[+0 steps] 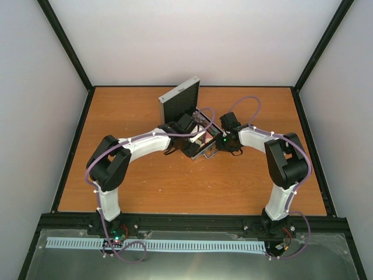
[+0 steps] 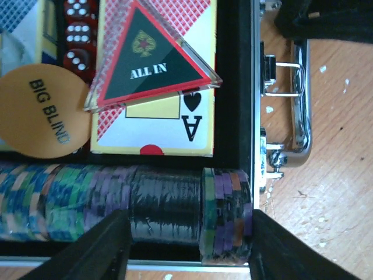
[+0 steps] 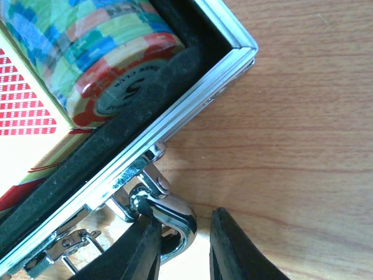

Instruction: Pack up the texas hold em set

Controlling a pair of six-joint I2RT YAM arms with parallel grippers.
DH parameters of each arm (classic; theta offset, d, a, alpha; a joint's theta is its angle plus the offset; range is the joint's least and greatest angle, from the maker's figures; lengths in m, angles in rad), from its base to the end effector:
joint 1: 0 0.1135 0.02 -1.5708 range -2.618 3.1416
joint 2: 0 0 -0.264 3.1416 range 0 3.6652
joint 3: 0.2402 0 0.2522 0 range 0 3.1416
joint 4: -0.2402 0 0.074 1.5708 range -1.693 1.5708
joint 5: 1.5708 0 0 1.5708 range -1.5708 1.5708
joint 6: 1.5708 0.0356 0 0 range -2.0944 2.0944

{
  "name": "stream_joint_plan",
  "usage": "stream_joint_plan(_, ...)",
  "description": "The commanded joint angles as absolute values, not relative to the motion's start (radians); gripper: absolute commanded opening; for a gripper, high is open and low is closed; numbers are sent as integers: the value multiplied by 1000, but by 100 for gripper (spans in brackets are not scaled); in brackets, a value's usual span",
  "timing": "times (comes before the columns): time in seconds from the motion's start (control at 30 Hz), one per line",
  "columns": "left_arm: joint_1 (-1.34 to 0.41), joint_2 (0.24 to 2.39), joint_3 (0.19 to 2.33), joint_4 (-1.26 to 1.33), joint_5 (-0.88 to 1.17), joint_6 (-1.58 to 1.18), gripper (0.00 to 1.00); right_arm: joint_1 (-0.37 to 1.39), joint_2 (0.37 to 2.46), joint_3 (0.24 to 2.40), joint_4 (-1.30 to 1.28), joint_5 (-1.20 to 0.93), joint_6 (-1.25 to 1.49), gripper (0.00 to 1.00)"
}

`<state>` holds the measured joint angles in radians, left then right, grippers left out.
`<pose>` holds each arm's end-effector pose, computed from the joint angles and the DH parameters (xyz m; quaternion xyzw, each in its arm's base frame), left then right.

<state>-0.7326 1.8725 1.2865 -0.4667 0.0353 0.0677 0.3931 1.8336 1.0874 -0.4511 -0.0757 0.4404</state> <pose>0.2891 -0.2618 0.1849 0.3807 0.8884 -0.0997 0.2365 0.3215 0.1362 0.1442 0.0162 0.9818 0.1091 0.1546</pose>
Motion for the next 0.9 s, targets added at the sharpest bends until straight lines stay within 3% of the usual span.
stream_joint_plan(0.0, -724, 1847, 1384, -549, 46, 18, 58, 379, 1860, 1072, -485, -7, 428, 26)
stream_joint_plan(0.1, -724, 1830, 1414, -555, 90, -10, 58, 379, 1856, 1068, -483, -9, 427, 26)
stream_joint_plan(0.17, -724, 1825, 1422, -550, 124, -35, 52, 377, 1853, 1063, -481, -11, 427, 25)
stream_joint_plan(0.33, -724, 1835, 1404, -535, 142, -56, 22, 377, 1842, 1049, -475, -11, 431, 26)
stream_joint_plan(0.47, -724, 1855, 1377, -520, 158, -50, 7, 376, 1838, 1041, -472, -11, 432, 26)
stream_joint_plan(0.87, -724, 1889, 1244, -453, 148, -62, 1, 377, 1835, 1024, -463, -15, 438, 26)
